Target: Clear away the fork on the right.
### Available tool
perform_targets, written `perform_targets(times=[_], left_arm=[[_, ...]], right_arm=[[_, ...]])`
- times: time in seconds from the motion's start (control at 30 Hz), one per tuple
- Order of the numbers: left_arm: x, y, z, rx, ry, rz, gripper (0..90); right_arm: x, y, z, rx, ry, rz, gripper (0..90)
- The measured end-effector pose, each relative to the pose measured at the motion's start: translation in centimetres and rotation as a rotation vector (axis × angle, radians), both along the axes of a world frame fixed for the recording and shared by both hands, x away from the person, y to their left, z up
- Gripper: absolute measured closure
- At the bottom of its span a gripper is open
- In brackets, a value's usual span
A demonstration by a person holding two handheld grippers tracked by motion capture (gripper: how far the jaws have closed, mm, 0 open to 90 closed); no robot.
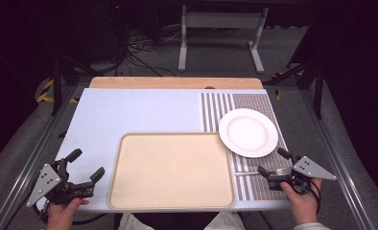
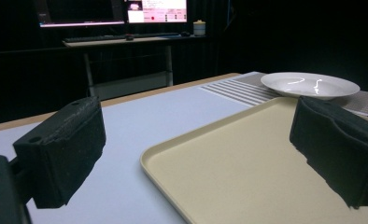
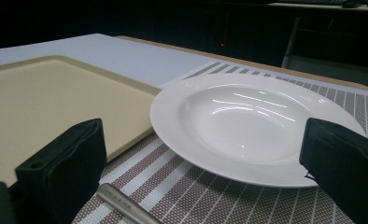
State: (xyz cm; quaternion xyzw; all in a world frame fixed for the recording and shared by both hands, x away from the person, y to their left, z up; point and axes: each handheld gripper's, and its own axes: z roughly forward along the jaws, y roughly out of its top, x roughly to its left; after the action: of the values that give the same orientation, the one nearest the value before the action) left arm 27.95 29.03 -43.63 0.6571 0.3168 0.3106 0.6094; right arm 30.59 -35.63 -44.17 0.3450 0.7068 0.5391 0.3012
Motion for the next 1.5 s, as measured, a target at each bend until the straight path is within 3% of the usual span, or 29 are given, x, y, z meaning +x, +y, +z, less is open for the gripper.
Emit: perform_targets(times=[0.83, 1.3, 1.5], left_arm=[[0.0, 0.0, 0.1, 0.000, 0.001, 0.003, 4.3], [-0.3, 0.1, 0.1, 0.001, 0.002, 0.011, 4.3], [-0.2, 0.1, 0.1, 0.001, 0.002, 0.011, 4.3]], right_arm=[[-0.1, -0.1, 0.4, 0.012, -0.007, 0.001, 1.8], [1.7, 0.6, 2.4, 0.025, -0.014, 0.026, 1.3], [2.8, 0.9, 3.6, -0.001, -0.003, 0.040, 1.8]])
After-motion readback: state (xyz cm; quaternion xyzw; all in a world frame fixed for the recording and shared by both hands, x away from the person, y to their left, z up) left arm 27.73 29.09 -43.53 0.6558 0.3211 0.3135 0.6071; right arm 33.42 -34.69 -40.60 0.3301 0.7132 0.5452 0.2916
